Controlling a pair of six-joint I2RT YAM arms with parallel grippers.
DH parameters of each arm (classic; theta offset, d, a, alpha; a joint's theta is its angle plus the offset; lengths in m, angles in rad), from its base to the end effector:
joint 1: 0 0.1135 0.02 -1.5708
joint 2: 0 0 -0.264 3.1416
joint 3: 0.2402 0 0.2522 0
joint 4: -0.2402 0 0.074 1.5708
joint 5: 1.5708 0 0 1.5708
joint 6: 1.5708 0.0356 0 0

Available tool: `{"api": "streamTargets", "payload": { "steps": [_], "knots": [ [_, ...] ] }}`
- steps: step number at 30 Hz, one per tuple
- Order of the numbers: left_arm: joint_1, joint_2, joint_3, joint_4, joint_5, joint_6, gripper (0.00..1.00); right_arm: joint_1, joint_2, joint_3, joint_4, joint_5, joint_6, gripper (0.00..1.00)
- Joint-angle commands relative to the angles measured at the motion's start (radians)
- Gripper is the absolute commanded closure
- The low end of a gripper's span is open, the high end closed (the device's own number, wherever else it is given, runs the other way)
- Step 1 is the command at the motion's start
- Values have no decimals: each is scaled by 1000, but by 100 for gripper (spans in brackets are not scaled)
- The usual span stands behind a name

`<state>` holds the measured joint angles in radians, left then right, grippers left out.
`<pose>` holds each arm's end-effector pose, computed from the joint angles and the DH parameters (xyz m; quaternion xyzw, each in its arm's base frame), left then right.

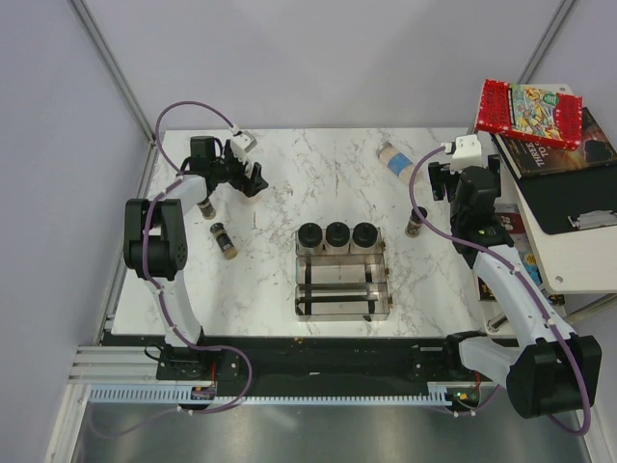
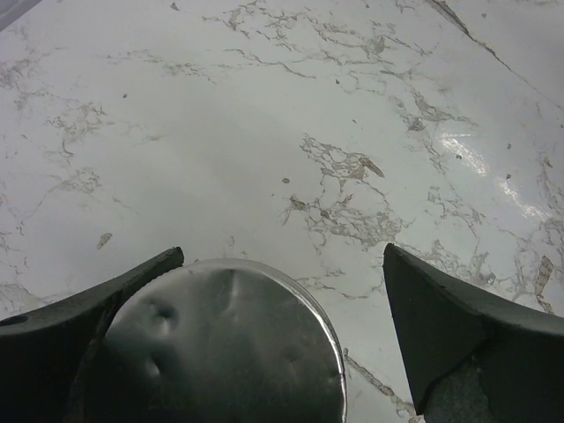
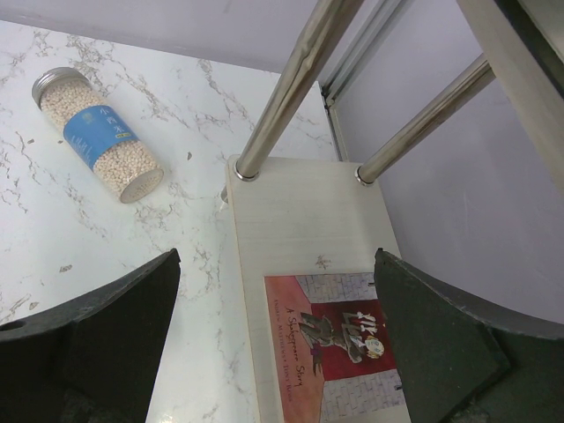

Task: Organize the condiment bottles
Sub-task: Place the bottle at the center of the board, then pick up the bottle from the center of the board.

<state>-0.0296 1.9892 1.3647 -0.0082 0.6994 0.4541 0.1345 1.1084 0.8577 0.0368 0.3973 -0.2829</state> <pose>0.4418 -0.0360 0.2003 0.3511 0.7765 -0.2093 0.4795 0.2583 0.0211 0.3245 -0.0370 0.7723 -0.1988 0.6022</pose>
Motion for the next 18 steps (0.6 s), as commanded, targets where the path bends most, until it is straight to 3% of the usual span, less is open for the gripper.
{"api": "streamTargets", "payload": {
  "steps": [1, 12, 18],
  "knots": [
    [5, -3, 48, -45, -1, 54, 1, -3, -4, 15, 14, -3, 11, 2],
    [8, -6, 178, -295, 6, 198, 7, -4, -9, 17, 9, -11, 11, 2],
    [8, -3, 204, -381, 0, 244, 28, -7, -16, 18, 6, -14, 13, 2]
  ]
}}
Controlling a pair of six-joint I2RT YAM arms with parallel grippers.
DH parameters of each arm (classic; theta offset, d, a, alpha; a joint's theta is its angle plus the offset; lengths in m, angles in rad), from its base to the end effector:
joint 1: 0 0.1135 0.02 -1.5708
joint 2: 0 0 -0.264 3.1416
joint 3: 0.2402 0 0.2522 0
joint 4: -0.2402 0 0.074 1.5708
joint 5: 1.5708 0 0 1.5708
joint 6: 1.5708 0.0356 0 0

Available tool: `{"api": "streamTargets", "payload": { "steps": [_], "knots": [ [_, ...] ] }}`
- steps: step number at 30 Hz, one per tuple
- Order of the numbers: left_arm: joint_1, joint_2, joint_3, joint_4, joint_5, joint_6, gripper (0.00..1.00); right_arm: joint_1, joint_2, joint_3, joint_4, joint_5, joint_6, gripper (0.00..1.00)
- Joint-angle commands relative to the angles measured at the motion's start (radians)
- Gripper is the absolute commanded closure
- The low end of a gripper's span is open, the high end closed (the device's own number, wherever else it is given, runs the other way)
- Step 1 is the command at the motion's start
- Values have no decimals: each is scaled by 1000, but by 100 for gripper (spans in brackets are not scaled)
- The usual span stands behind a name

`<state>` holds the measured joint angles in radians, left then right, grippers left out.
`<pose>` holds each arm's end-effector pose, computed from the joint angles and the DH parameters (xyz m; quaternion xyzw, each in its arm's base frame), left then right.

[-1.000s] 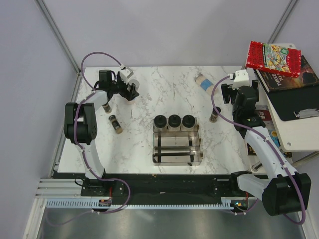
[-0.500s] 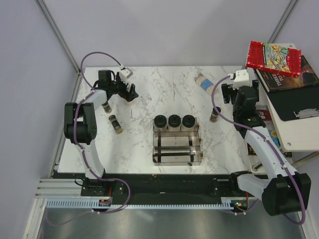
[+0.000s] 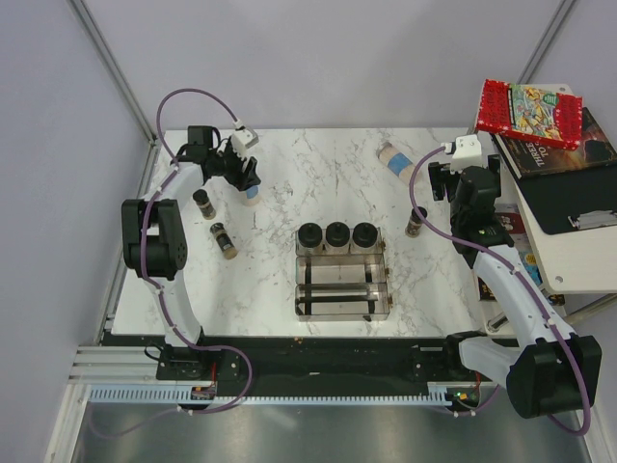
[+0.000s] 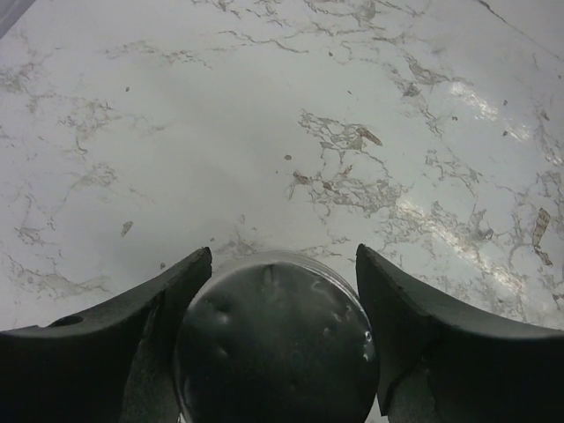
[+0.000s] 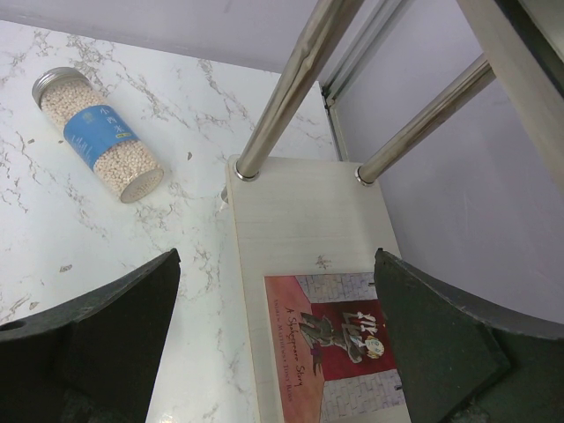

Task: Organize the condiment bottles
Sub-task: Pick up the bottle from the center of the board.

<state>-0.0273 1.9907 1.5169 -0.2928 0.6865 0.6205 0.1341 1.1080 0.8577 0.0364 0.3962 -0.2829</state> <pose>0.4453 -0.0347 0.2258 0.4007 0.7796 -0.1885 0.4429 0.2582 0.0210 0.3245 -0.0372 0.7724 -0.1985 0.6022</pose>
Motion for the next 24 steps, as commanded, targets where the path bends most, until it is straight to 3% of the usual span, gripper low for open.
{"api": "streamTargets", "payload": {
  "steps": [1, 2, 4, 7, 8, 12, 17, 24],
  "knots": [
    [6, -1, 61, -107, 12, 82, 32, -7, -17, 18, 7, -13, 13, 2],
    [6, 0, 68, -120, 11, 90, 44, -5, -19, 18, 7, -13, 14, 2],
    [6, 5, 78, -141, 10, 91, 57, -7, -22, 18, 5, -17, 14, 2],
    [6, 8, 107, -166, 11, 81, 94, -7, -23, 18, 3, -17, 16, 2],
    [6, 8, 117, -177, 13, 74, 98, -7, -25, 18, 2, -20, 16, 2],
    [3, -26, 180, -239, 41, 38, 98, -10, -25, 18, 0, -22, 16, 2],
    [-5, -185, 200, -281, 163, -28, 98, -8, -25, 18, 2, -23, 13, 2],
    [-71, -496, -30, -299, 260, 10, 98, -11, -25, 18, -3, -31, 14, 2]
  ]
}}
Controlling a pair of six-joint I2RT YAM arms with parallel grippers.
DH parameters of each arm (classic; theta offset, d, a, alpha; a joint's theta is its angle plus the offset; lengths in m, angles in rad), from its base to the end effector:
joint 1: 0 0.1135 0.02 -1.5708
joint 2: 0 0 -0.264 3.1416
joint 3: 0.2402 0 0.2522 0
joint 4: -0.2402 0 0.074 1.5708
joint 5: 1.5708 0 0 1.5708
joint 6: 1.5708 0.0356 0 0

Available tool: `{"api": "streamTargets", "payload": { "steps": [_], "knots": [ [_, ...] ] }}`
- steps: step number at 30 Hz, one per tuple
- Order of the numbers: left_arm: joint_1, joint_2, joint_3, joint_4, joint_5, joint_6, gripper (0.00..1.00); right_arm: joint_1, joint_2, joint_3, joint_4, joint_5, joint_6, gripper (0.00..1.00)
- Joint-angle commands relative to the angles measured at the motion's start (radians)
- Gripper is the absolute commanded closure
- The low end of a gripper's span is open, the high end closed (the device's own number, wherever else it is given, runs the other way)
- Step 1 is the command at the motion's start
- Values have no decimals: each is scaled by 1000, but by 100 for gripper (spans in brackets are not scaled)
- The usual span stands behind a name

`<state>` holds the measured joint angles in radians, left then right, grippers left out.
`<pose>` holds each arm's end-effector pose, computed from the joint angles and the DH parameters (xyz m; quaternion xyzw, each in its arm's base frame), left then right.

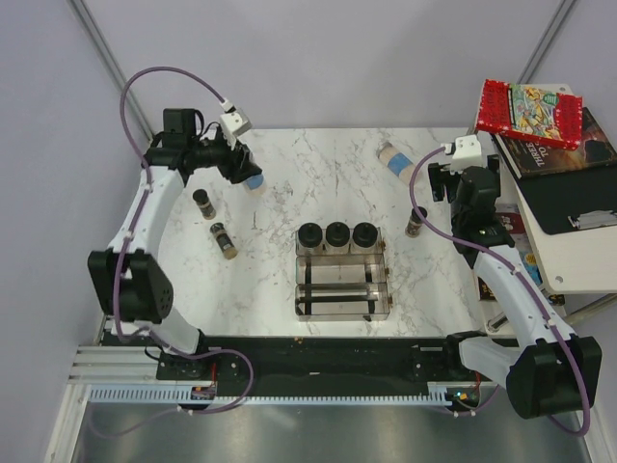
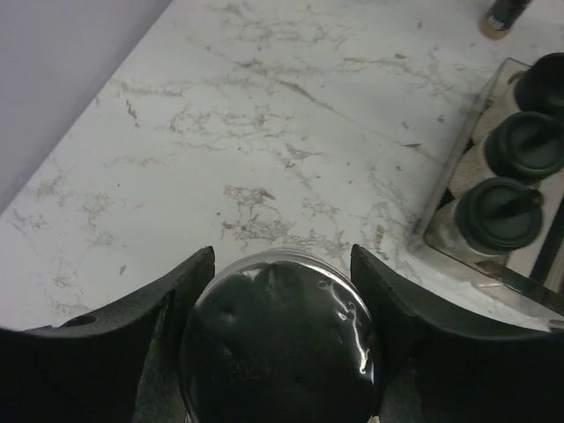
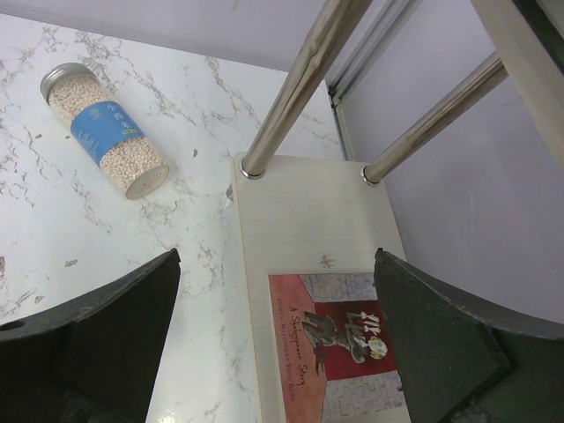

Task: Organize the condiment bottles
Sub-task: Pick up the bottle from the center of the board.

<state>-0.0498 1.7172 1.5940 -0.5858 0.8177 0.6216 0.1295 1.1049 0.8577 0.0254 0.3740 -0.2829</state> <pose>0.3819 -0.0450 0.3401 0.4314 0.7325 -0.2385 0.4696 0.2576 0.0204 0.3240 -0.0435 0.7749 -0.1918 0.6007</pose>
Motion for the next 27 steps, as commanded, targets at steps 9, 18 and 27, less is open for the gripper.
{"api": "streamTargets", "payload": {
  "steps": [9, 18, 27],
  "knots": [
    [-166, -608, -411, -147, 218, 228, 98, -14, -17, 17, 4, -24, 24, 2],
    [-492, -660, -494, -148, 121, 214, 98, -28, -22, 15, 2, -33, 28, 2],
    [-599, -427, -462, -5, -51, 196, 98, -64, -22, 14, -5, -61, 34, 2]
  ]
}}
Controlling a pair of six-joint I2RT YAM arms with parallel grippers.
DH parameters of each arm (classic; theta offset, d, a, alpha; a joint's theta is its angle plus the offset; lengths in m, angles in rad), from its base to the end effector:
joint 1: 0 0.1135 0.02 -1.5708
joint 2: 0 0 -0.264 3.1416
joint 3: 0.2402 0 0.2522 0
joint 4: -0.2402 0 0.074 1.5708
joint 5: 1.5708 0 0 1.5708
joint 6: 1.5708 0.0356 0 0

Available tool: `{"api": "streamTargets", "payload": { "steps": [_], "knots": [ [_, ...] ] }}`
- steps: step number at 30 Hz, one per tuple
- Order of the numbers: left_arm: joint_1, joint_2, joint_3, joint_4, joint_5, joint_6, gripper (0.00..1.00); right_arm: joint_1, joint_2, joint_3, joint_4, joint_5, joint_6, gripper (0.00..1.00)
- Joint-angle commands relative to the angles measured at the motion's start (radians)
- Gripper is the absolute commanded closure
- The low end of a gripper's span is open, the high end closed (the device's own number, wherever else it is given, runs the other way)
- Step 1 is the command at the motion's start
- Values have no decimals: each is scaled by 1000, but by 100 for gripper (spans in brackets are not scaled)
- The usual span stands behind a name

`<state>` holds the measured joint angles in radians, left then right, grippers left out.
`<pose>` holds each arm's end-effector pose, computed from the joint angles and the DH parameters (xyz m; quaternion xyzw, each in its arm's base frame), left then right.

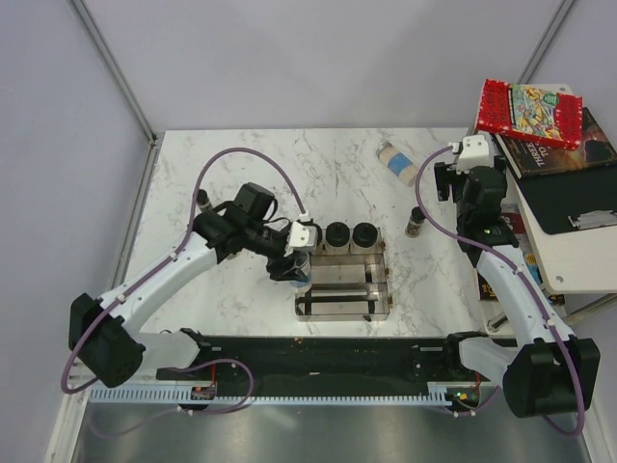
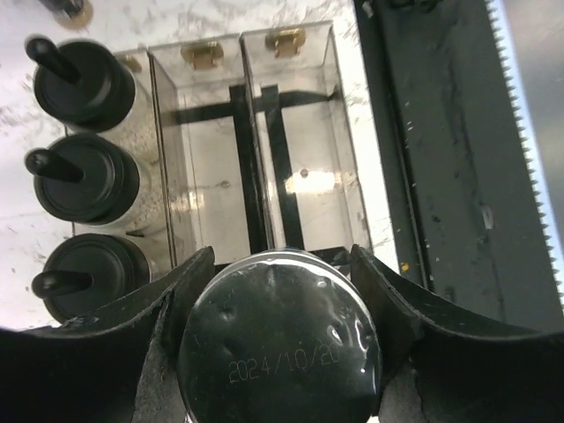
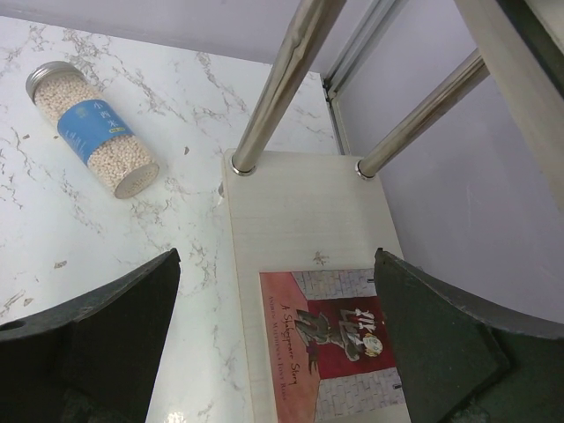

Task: Organize the condiment bottles
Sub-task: Place the bottle in the storage box.

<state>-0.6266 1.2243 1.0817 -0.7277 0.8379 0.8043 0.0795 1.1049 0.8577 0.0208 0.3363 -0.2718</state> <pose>0.1825 -0.1647 0.3116 0.6682 0.5561 -0.3528 0.3461 0.2586 0.0088 0.3234 -0.0322 0.7778 -0.1893 0.5985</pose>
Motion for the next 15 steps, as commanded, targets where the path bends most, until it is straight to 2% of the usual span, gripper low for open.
{"api": "streamTargets", "payload": {
  "steps": [1, 7, 15],
  "knots": [
    [-25, 78, 50, 155, -80, 1, 98, -14, -20, 14, -1, -26, 23, 2],
    [-38, 136, 53, 270, -108, -25, 98, -17, -11, 15, -7, -46, 25, 2],
    [-56, 191, 44, 333, -103, -54, 98, -17, -16, 17, -12, -59, 26, 2]
  ]
}}
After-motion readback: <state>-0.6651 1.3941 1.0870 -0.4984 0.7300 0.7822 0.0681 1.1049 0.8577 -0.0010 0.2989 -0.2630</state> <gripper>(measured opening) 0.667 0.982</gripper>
